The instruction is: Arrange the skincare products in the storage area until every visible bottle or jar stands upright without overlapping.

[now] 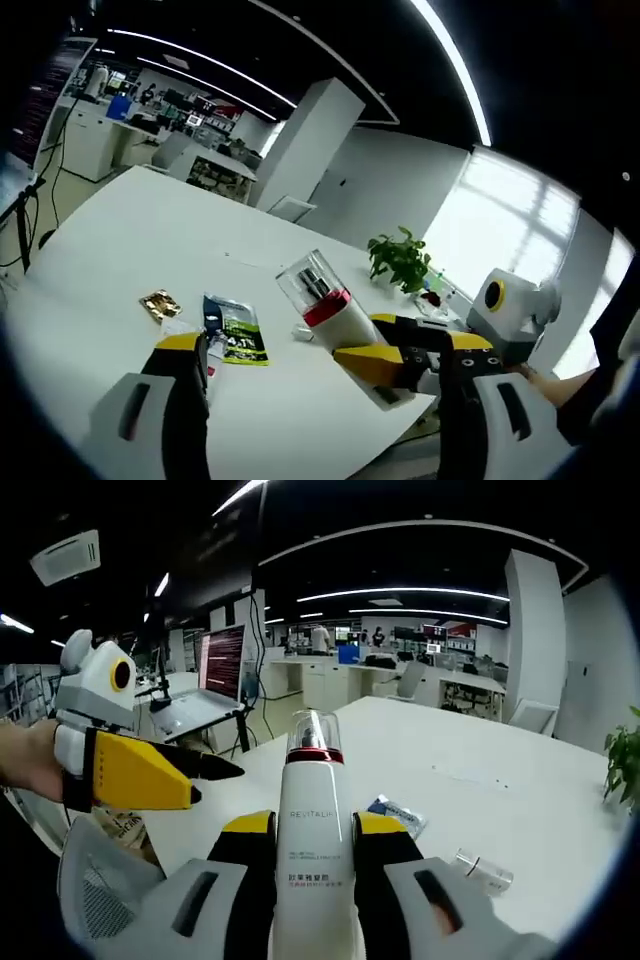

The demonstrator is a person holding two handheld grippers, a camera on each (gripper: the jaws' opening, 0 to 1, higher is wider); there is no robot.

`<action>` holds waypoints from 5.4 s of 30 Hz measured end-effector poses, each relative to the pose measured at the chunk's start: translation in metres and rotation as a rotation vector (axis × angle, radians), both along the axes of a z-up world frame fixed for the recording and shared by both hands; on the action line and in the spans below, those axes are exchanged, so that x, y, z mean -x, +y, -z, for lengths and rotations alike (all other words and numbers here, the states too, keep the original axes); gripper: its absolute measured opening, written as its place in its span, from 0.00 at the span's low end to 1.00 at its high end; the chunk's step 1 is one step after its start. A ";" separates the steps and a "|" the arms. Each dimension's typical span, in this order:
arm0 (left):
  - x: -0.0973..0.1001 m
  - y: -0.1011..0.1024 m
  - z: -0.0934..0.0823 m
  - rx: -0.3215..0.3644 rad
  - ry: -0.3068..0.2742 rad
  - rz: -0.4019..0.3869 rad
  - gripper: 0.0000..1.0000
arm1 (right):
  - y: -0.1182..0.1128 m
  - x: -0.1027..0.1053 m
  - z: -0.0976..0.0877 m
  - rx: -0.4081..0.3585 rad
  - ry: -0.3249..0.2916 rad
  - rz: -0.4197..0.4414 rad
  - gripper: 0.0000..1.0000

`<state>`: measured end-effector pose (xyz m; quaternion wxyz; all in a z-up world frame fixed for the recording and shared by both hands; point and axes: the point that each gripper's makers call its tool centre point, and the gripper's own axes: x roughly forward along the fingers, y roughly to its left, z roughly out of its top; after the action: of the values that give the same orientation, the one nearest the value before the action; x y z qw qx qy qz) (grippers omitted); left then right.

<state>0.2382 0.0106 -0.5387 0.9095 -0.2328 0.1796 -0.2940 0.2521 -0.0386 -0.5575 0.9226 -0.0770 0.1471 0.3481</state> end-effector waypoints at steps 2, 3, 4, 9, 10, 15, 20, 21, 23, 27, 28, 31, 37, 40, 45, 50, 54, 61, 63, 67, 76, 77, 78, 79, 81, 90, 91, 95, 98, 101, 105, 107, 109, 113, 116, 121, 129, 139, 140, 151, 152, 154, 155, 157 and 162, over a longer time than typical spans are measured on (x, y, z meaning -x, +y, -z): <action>-0.001 -0.004 -0.005 0.013 -0.006 0.006 0.85 | 0.002 0.004 -0.004 0.003 -0.015 -0.002 0.28; -0.001 -0.007 -0.009 0.028 -0.007 0.010 0.83 | 0.003 0.006 -0.006 0.003 -0.019 -0.003 0.28; -0.001 -0.009 -0.011 0.039 -0.008 0.013 0.82 | 0.004 0.007 -0.007 0.001 -0.022 -0.006 0.28; -0.001 -0.020 -0.017 0.092 0.004 0.034 0.72 | 0.007 0.015 -0.015 -0.012 -0.049 -0.013 0.28; -0.002 -0.021 -0.016 0.101 0.010 0.034 0.70 | 0.007 0.016 -0.015 -0.012 -0.051 -0.013 0.28; -0.006 -0.026 -0.012 0.158 0.055 0.045 0.58 | 0.009 0.023 -0.026 -0.017 -0.078 -0.019 0.28; -0.004 -0.033 -0.015 0.193 0.069 0.056 0.48 | 0.008 0.027 -0.034 -0.021 -0.095 -0.019 0.28; -0.004 -0.034 -0.015 0.197 0.070 0.058 0.45 | 0.008 0.028 -0.034 -0.024 -0.095 -0.018 0.28; -0.003 -0.037 -0.015 0.202 0.071 0.065 0.40 | 0.008 0.028 -0.036 -0.025 -0.101 -0.015 0.28; -0.003 -0.043 -0.018 0.213 0.068 0.072 0.33 | 0.006 0.028 -0.035 -0.028 -0.093 -0.004 0.28; -0.003 -0.044 -0.019 0.210 0.062 0.078 0.33 | 0.005 0.027 -0.035 -0.031 -0.089 0.003 0.28; 0.000 -0.047 -0.020 0.182 0.041 0.090 0.33 | 0.002 0.029 -0.033 -0.029 -0.086 0.010 0.28; 0.008 -0.054 -0.028 0.166 0.018 0.136 0.25 | -0.003 0.035 -0.025 -0.099 -0.033 0.053 0.29; 0.010 -0.059 -0.033 0.154 0.010 0.172 0.24 | -0.006 0.036 -0.027 -0.100 -0.035 0.058 0.29; 0.010 -0.062 -0.037 0.199 0.024 0.189 0.23 | -0.011 0.036 -0.034 -0.073 -0.069 0.061 0.29; 0.011 -0.064 -0.045 0.202 0.005 0.214 0.23 | -0.012 0.037 -0.040 -0.079 -0.089 0.061 0.29; 0.013 -0.066 -0.051 0.183 -0.029 0.237 0.22 | -0.013 0.037 -0.044 -0.106 -0.087 0.044 0.30; 0.015 -0.065 -0.064 0.185 -0.048 0.282 0.22 | -0.009 0.043 -0.059 -0.208 -0.081 -0.030 0.30; 0.018 -0.067 -0.073 0.187 -0.068 0.312 0.22 | -0.009 0.044 -0.067 -0.248 -0.087 -0.060 0.31; 0.027 -0.073 -0.088 0.185 -0.095 0.384 0.22 | -0.010 0.052 -0.082 -0.327 -0.077 -0.151 0.33; 0.061 -0.094 -0.114 0.072 -0.265 0.606 0.22 | -0.015 0.080 -0.104 -0.343 -0.024 -0.446 0.34; 0.066 -0.097 -0.116 0.051 -0.286 0.638 0.22 | -0.016 0.082 -0.104 -0.333 -0.024 -0.474 0.34; 0.069 -0.099 -0.117 0.041 -0.297 0.658 0.22 | -0.016 0.084 -0.105 -0.332 -0.020 -0.496 0.34; 0.071 -0.101 -0.117 0.030 -0.308 0.675 0.22 | -0.016 0.088 -0.106 -0.331 -0.005 -0.530 0.34; 0.077 -0.107 -0.119 0.014 -0.332 0.717 0.22 | -0.017 0.090 -0.106 -0.322 0.004 -0.563 0.34; 0.082 -0.119 -0.112 -0.102 -0.376 0.820 0.22 | -0.017 0.095 -0.099 -0.243 -0.017 -0.624 0.33; 0.081 -0.120 -0.110 -0.113 -0.372 0.828 0.22 | -0.018 0.094 -0.097 -0.237 -0.015 -0.621 0.32; 0.073 -0.122 -0.099 -0.154 -0.346 0.844 0.22 | -0.021 0.089 -0.087 -0.208 -0.018 -0.593 0.32; 0.069 -0.124 -0.090 -0.191 -0.334 0.856 0.22 | -0.023 0.085 -0.079 -0.189 -0.019 -0.571 0.33; 0.064 -0.125 -0.082 -0.204 -0.308 0.871 0.22 | -0.027 0.079 -0.068 -0.130 -0.044 -0.546 0.32; 0.061 -0.131 -0.066 -0.238 -0.288 0.891 0.23 | -0.033 0.073 -0.050 -0.084 -0.031 -0.517 0.32; 0.058 -0.133 -0.059 -0.244 -0.281 0.901 0.23 | -0.038 0.069 -0.042 -0.085 -0.020 -0.503 0.32; 0.056 -0.136 -0.053 -0.244 -0.271 0.907 0.23 | -0.041 0.067 -0.037 -0.078 -0.015 -0.489 0.32; 0.054 -0.142 -0.039 -0.268 -0.263 0.927 0.23 | -0.046 0.061 -0.022 -0.046 -0.002 -0.467 0.32; 0.050 -0.144 -0.026 -0.302 -0.260 0.941 0.23 | -0.048 0.056 -0.009 -0.016 0.008 -0.454 0.33; 0.047 -0.151 -0.007 -0.325 -0.234 0.956 0.23 | -0.052 0.049 0.011 0.007 0.027 -0.434 0.33; 0.038 -0.158 0.025 -0.347 -0.204 0.991 0.23 | -0.062 0.038 0.044 0.044 0.050 -0.381 0.33; 0.019 -0.166 0.065 -0.343 -0.158 1.007 0.23 | -0.078 0.014 0.092 0.109 0.082 -0.309 0.33; 0.017 -0.167 0.070 -0.348 -0.153 1.008 0.23 | -0.080 0.013 0.096 0.109 0.083 -0.302 0.33; 0.001 -0.174 0.099 -0.416 -0.191 1.013 0.23 | -0.091 -0.002 0.121 0.164 0.057 -0.222 0.33; 0.000 -0.175 0.101 -0.418 -0.191 1.013 0.23 | -0.092 -0.003 0.123 0.168 0.059 -0.219 0.33; -0.003 -0.176 0.105 -0.423 -0.189 1.016 0.23 | -0.094 -0.005 0.126 0.179 0.062 -0.215 0.33; -0.003 -0.176 0.107 -0.424 -0.189 1.017 0.23 | -0.095 -0.005 0.128 0.183 0.064 -0.213 0.33; -0.004 -0.178 0.109 -0.430 -0.191 1.022 0.23 | -0.097 -0.007 0.131 0.189 0.066 -0.206 0.33; -0.007 -0.182 0.116 -0.446 -0.192 1.038 0.23 | -0.102 -0.010 0.137 0.196 0.074 -0.184 0.33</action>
<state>0.2456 -0.1713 -0.6549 0.6854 0.1113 0.2447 -0.6768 0.2616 -0.1403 -0.6947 0.8688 -0.1671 0.2069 0.4176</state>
